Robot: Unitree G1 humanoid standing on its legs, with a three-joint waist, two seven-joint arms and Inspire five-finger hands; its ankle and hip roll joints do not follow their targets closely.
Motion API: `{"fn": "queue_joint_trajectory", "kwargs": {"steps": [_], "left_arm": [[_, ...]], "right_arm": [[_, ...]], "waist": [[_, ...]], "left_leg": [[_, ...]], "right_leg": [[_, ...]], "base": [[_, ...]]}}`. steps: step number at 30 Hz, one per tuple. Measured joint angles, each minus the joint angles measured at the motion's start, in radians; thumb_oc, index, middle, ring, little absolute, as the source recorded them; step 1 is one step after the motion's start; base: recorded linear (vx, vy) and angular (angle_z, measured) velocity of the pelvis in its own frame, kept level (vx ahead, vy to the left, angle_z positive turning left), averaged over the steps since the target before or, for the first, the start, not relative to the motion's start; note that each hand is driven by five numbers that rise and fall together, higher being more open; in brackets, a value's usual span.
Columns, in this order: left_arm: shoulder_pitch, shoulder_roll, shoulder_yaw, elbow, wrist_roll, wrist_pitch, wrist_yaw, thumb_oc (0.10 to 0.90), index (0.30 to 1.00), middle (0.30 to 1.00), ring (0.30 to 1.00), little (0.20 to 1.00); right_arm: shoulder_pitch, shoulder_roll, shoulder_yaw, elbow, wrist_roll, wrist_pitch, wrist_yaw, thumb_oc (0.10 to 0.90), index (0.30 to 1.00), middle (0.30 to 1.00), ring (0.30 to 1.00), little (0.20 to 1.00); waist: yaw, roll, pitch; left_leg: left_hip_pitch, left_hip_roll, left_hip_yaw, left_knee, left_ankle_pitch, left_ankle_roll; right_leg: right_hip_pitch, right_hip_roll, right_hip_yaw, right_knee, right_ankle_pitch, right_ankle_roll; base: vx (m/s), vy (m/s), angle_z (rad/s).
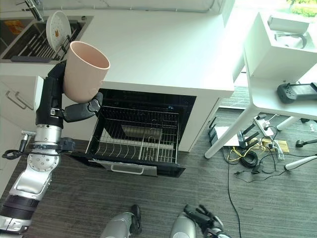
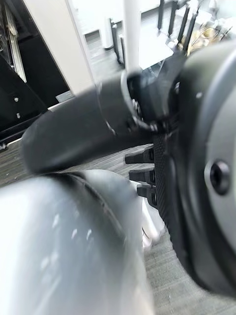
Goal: Place the dishes in the dishwasher.
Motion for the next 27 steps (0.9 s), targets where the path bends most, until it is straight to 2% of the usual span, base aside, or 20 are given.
{"fn": "queue_joint_trajectory", "kwargs": {"steps": [1,2,3,6,10,13,14,16,19,20,22,24,26,27], "left_arm": [[0.000,0.001,0.000,0.000,-0.005,0.002,-0.001,0.400,0.300,0.300,0.300,0.300],[0.003,-0.005,0.003,-0.005,-0.013,0.008,-0.001,0.400,0.300,0.300,0.300,0.300],[0.005,-0.006,0.003,-0.021,-0.012,0.020,-0.006,0.400,0.300,0.300,0.300,0.300],[0.011,-0.010,-0.010,-0.091,-0.010,0.047,-0.015,0.400,0.300,0.300,0.300,0.300],[0.011,-0.016,-0.020,-0.109,-0.019,0.047,-0.037,0.400,0.300,0.300,0.300,0.300],[0.030,-0.043,-0.019,-0.111,-0.075,0.047,-0.058,0.400,0.300,0.300,0.300,0.300],[0.047,-0.072,-0.018,-0.110,-0.118,0.047,-0.058,0.400,0.300,0.300,0.300,0.300],[0.068,-0.106,-0.024,-0.099,-0.162,0.048,-0.085,0.400,0.300,0.300,0.300,0.300],[0.090,-0.195,-0.033,-0.096,-0.210,0.046,-0.127,0.400,0.300,0.300,0.300,0.300],[0.093,-0.203,-0.035,-0.091,-0.217,0.047,-0.136,0.400,0.300,0.300,0.300,0.300],[0.106,-0.276,-0.039,-0.072,-0.279,0.046,-0.135,0.400,0.300,0.300,0.300,0.300],[0.102,-0.294,-0.059,-0.018,-0.291,0.049,-0.131,0.400,0.300,0.300,0.300,0.300],[0.096,-0.343,-0.066,0.005,-0.290,0.048,-0.088,0.400,0.300,0.300,0.300,0.300],[0.089,-0.339,-0.073,0.023,-0.289,0.048,-0.058,0.400,0.300,0.300,0.300,0.300]], "right_arm": [[0.006,0.004,0.000,0.019,0.000,0.000,-0.001,0.800,0.900,0.900,0.900,0.900],[0.014,0.001,-0.003,0.030,-0.001,0.001,-0.008,0.800,0.900,0.900,0.900,0.900],[0.016,-0.008,-0.006,0.030,-0.001,0.001,-0.013,0.800,0.900,0.900,0.900,0.900],[0.020,-0.023,-0.036,0.030,0.000,-0.010,-0.019,0.800,0.900,0.900,0.900,0.900],[0.048,-0.039,-0.041,-0.026,0.053,-0.052,-0.023,0.800,0.900,0.900,0.900,0.900],[0.107,-0.038,-0.045,-0.241,0.130,-0.120,-0.072,0.800,0.900,0.900,0.900,0.900],[0.130,-0.037,-0.046,-0.351,0.138,-0.161,-0.095,0.800,0.900,0.900,0.900,0.900],[0.107,-0.035,-0.070,-0.440,0.161,-0.236,-0.103,0.800,0.900,0.900,0.900,0.900],[0.116,-0.023,-0.146,-0.563,0.251,-0.279,-0.069,0.800,0.900,0.900,0.900,0.900],[0.118,-0.017,-0.156,-0.609,0.267,-0.288,-0.064,0.800,0.900,0.900,0.900,0.900],[0.175,0.011,-0.163,-0.898,0.306,-0.283,-0.027,0.800,0.900,0.900,0.900,0.900],[0.139,0.023,-0.155,-1.008,0.306,-0.275,0.038,0.800,0.900,0.900,0.900,0.900],[0.139,0.015,-0.126,-1.165,0.304,-0.263,0.055,0.800,0.900,0.900,0.900,0.900],[0.133,0.000,-0.097,-1.241,0.302,-0.263,0.093,0.800,0.900,0.900,0.900,0.900]], "waist": [[0.003,-0.014,-0.004],[0.007,-0.024,-0.004],[0.002,-0.019,-0.004],[-0.012,-0.013,-0.007],[-0.033,0.004,-0.015],[-0.043,0.018,-0.025],[-0.052,0.020,-0.030],[-0.064,0.016,-0.038],[-0.064,0.000,-0.062],[-0.075,-0.008,-0.066],[-0.097,-0.013,-0.070],[-0.131,-0.027,-0.078],[-0.151,-0.027,-0.079],[-0.160,-0.028,-0.079]], "left_leg": [[0.006,0.000,-0.003,-0.001,-0.006,-0.009],[0.021,0.004,-0.018,-0.003,-0.014,-0.029],[0.022,0.015,-0.025,-0.005,-0.017,-0.040],[0.061,0.045,-0.026,-0.046,-0.004,-0.065],[0.097,0.051,-0.009,-0.074,-0.001,-0.069],[0.105,0.051,-0.002,-0.076,-0.001,-0.069],[0.105,0.051,0.002,-0.076,-0.001,-0.069],[0.107,0.054,0.016,-0.076,0.001,-0.071],[0.104,0.060,0.025,-0.074,0.006,-0.076],[0.104,0.065,0.027,-0.072,0.007,-0.078],[0.109,0.070,0.036,-0.068,0.008,-0.079],[0.123,0.077,0.053,-0.068,0.009,-0.081],[0.124,0.079,0.063,-0.067,0.008,-0.081],[0.127,0.084,0.073,-0.067,0.008,-0.081]], "right_leg": [[0.028,0.005,-0.029,-0.034,0.022,-0.004],[0.054,0.014,-0.041,-0.049,0.085,-0.025],[0.053,0.026,-0.042,-0.032,0.102,-0.021],[0.072,0.059,-0.036,-0.032,0.080,-0.037],[0.085,0.065,-0.023,-0.034,0.075,-0.039],[0.083,0.062,-0.012,-0.029,0.073,-0.037],[0.076,0.062,-0.007,-0.023,0.072,-0.036],[0.062,0.065,0.012,-0.011,0.071,-0.037],[0.043,0.072,0.024,0.004,0.068,-0.042],[0.040,0.078,0.026,0.005,0.070,-0.044],[0.036,0.087,0.042,0.004,0.077,-0.052],[0.036,0.096,0.058,0.001,0.081,-0.056],[0.032,0.098,0.075,-0.001,0.082,-0.057],[0.031,0.101,0.078,-0.004,0.085,-0.056]], "base": [[0.15,-0.087,0.34],[0.12,-0.044,0.33],[0.13,-0.014,0.21],[0.11,-0.002,-0.02],[0.07,-0.033,-0.11],[0.01,-0.050,-0.10],[0.00,-0.038,-0.12],[0.00,-0.055,-0.19],[-0.03,-0.052,-0.14],[-0.05,-0.039,-0.11],[-0.04,-0.016,-0.22],[-0.06,0.021,-0.27],[-0.03,0.046,-0.18],[-0.04,0.055,-0.21]]}}
